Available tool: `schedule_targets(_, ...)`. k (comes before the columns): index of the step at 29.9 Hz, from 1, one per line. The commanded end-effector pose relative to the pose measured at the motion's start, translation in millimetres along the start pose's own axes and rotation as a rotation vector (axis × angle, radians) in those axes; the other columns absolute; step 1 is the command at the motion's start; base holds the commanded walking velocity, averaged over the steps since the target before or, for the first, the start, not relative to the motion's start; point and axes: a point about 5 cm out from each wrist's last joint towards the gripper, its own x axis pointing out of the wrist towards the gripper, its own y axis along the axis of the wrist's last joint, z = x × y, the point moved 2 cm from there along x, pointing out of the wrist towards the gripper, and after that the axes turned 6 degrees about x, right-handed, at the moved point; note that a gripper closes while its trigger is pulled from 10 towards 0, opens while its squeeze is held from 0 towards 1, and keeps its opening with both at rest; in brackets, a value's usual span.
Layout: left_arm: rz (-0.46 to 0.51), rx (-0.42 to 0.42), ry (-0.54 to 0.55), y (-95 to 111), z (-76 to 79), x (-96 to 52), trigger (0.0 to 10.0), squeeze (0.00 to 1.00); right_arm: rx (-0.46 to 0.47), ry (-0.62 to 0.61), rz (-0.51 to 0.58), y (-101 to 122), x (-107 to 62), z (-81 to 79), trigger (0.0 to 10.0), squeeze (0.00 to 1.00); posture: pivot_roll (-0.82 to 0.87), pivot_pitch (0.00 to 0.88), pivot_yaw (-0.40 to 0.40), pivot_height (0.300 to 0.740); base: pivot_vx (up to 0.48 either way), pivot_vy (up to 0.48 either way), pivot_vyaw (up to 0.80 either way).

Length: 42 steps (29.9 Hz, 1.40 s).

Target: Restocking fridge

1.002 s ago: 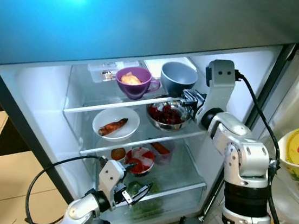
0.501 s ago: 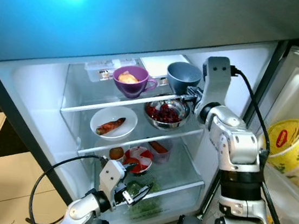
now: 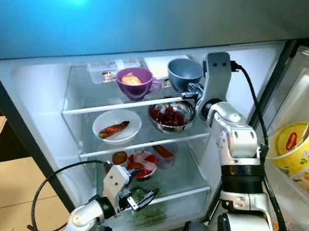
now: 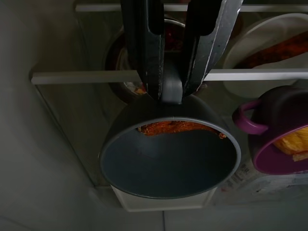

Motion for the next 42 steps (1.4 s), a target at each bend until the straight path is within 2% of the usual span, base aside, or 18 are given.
schedule_targets(1,0.008,-0.015,0.010,1.0,1.2,1.6,10.0,0.00,-0.006,0.019,0.012,2.3,3.6,-5.5,10.0,0.00,-0.09,0.000,0.050,0.551,0.000,0.000,0.00)
schedule_targets(8,0.009,-0.014,0.010,1.3,1.3,1.7,10.0,0.00,-0.018,0.027,0.006,0.8,8.2,-8.2,10.0,0.00,-0.09,0.000,0.050,0.551,0.000,0.000,0.00)
schedule_targets(16,0.011,-0.013,0.010,1.6,2.0,2.1,10.0,0.00,-0.096,0.002,-0.054,-7.7,11.6,-5.7,10.0,0.00,-0.09,0.000,0.043,0.551,0.000,0.000,0.00)
schedule_targets(28,0.015,-0.017,0.009,2.0,3.9,3.1,10.0,0.00,-0.136,-0.027,-0.047,1.7,10.2,3.3,10.0,0.00,-0.09,0.000,0.044,0.551,0.000,0.000,0.00)
schedule_targets(29,0.015,-0.017,0.008,1.9,4.1,3.1,10.0,0.00,-0.137,-0.027,-0.044,2.4,10.1,3.5,10.0,0.57,-0.09,0.000,0.044,0.551,0.000,0.000,0.00)
schedule_targets(30,0.015,-0.018,0.008,1.8,4.3,3.1,10.0,0.00,-0.131,-0.028,-0.035,3.8,9.9,3.6,10.0,0.60,-0.09,0.000,0.045,0.551,0.000,0.000,0.00)
schedule_targets(33,0.015,-0.019,0.007,1.7,4.5,3.1,10.0,0.00,-0.120,-0.030,-0.019,6.2,10.0,3.8,10.0,0.57,-0.09,0.000,0.045,0.551,0.000,0.000,0.00)
schedule_targets(35,0.015,-0.019,0.007,1.9,4.6,3.2,10.0,0.00,-0.112,-0.032,-0.010,7.7,10.0,3.8,10.0,0.49,-0.09,0.000,0.047,0.551,0.000,0.000,0.00)
schedule_targets(36,0.016,-0.019,0.007,2.0,4.6,3.2,10.0,0.00,-0.108,-0.032,-0.006,8.5,10.0,3.7,10.0,0.26,-0.09,0.000,0.047,0.551,0.000,0.000,0.00)
schedule_targets(37,0.016,-0.019,0.007,2.0,4.6,3.3,10.0,0.00,-0.102,-0.031,-0.001,9.4,10.1,3.5,10.0,0.11,-0.09,0.000,0.047,0.551,0.000,0.000,0.00)
schedule_targets(38,0.016,-0.019,0.007,2.1,4.6,3.3,10.0,0.00,-0.094,-0.029,0.004,10.2,10.1,3.1,10.0,0.00,-0.09,0.000,0.047,0.551,0.000,0.000,0.00)
schedule_targets(42,0.016,-0.020,0.010,2.1,4.3,3.3,10.0,0.00,-0.089,-0.032,0.007,11.6,10.3,3.0,10.0,0.00,-0.09,0.000,0.046,0.551,0.000,0.000,0.00)
